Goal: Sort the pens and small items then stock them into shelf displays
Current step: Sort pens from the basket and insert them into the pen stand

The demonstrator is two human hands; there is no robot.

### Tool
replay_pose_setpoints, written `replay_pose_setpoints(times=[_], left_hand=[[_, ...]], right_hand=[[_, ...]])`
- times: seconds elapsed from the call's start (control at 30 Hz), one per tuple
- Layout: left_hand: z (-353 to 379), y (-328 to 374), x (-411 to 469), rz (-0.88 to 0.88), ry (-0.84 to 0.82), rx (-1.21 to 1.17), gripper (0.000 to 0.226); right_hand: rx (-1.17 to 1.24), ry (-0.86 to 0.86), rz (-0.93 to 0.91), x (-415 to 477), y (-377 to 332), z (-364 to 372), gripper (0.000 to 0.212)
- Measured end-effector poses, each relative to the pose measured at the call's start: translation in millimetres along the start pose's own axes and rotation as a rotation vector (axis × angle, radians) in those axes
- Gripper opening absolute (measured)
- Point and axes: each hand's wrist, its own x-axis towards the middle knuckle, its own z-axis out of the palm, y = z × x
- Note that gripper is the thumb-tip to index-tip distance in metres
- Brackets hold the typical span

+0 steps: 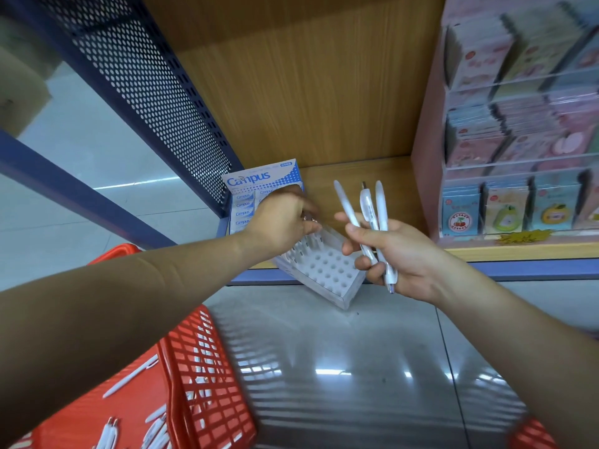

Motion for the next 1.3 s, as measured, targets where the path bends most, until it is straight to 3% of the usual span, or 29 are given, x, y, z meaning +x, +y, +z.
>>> replay_pose_setpoints(times=[0.07,0.13,0.2,0.27,0.53,0.7,0.83,1.03,1.3], left_hand=[[-5.3,5.1,1.4,-0.054,0.034,-0.093,0.028],[-16.0,14.0,1.6,-0.152,0.044,-0.382,0.025],[-28.0,22.9,0.2,-0.247,-0.067,-0.705,0.027],[-35.9,26.0,-1.3,-0.27,-0.176,-0.817,0.035],[-55.9,1.6,-12.6,-0.313,-0.244,-0.86,0.005],[-38.2,11.4,-30.2,-0.273,-0.394,-0.88,0.006],[-33.9,23.8,-33.4,-0.261,-0.435,-0.856,0.011],[-51.1,31.9,-20.0,-0.269,-0.181,-0.987,0.017],[-66.5,32.3,-16.3,-0.175,-0.259,-0.731,0.009]], right_hand=[[-0.043,0.014,-0.033,1.1,0.1,-1.4,0.024],[-0.09,0.029,-0.065,2.6,-0.7,-2.0,0.023],[-0.176,0.028,-0.087,2.9,-0.6,-0.8,0.02],[-0.247,0.014,-0.097,2.4,0.6,2.1,0.018],[0.085,0.127,-0.183,3.9,-10.5,-6.7,0.024],[0.243,0.086,-0.215,4.3,-8.4,-5.9,0.013],[0.265,0.064,-0.201,2.0,-8.1,-3.5,0.011],[0.135,-0.013,-0.139,1.7,-1.7,1.7,0.021],[-0.043,-0.006,-0.115,1.7,1.0,5.4,0.029]])
